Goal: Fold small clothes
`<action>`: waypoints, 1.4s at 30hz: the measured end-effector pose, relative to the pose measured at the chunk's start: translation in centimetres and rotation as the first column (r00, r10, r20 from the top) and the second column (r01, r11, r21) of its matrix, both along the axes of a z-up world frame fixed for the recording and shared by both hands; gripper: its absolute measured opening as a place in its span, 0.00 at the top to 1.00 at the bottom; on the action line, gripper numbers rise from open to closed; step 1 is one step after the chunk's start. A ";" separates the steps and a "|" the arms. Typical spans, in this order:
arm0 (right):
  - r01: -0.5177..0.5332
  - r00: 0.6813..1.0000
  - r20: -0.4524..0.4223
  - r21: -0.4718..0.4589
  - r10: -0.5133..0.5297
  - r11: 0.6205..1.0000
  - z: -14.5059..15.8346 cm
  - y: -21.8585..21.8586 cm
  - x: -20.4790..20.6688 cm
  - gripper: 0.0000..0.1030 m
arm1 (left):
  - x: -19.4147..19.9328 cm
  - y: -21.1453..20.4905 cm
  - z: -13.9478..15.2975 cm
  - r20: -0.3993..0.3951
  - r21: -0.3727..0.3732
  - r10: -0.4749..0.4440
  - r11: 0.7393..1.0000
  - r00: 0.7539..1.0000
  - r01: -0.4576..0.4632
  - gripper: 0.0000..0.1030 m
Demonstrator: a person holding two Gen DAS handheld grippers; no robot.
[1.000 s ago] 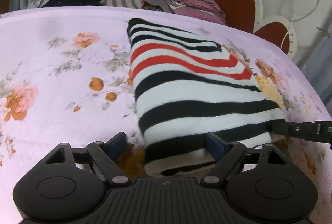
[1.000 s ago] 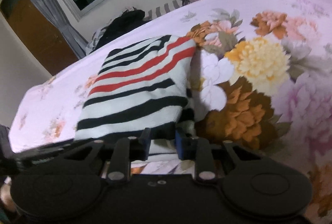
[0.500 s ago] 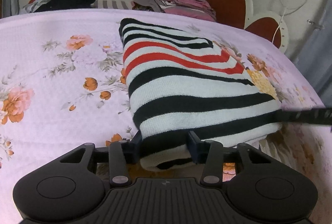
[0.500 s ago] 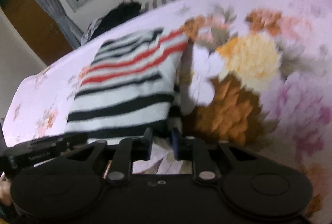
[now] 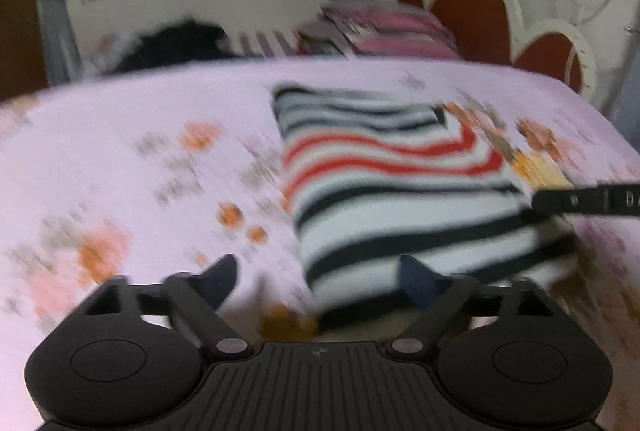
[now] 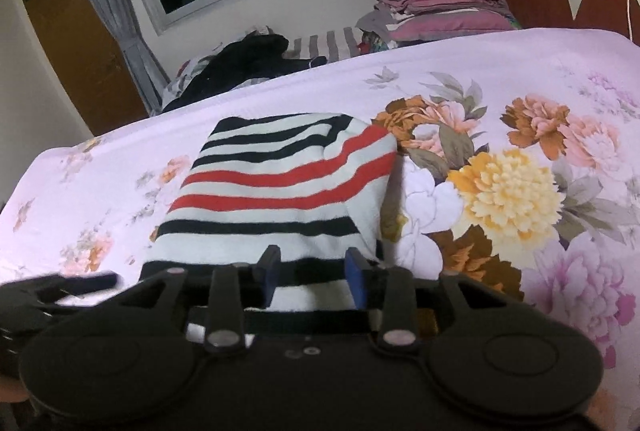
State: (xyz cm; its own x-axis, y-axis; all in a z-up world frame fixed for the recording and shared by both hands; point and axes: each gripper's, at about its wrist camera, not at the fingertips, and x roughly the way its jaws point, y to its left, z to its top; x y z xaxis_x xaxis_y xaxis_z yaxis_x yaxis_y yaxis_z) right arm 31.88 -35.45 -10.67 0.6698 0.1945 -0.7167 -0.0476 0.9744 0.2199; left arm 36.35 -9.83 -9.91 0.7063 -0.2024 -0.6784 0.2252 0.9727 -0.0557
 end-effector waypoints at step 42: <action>-0.036 0.973 -0.207 0.301 0.102 0.953 -6.8 -4.3 10.5 0.26 | 10.8 -3.7 -4.1 -0.252 -0.186 -0.093 0.982 0.963 0.046 0.01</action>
State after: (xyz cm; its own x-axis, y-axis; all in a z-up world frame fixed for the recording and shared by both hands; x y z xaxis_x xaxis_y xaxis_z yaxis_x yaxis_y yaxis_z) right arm 42.43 -39.75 -17.52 0.4811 0.4582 -0.7474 -0.0308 0.8608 0.5079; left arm 47.18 -13.53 -14.03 0.4913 -0.3774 -0.7850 0.2466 0.9247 -0.2902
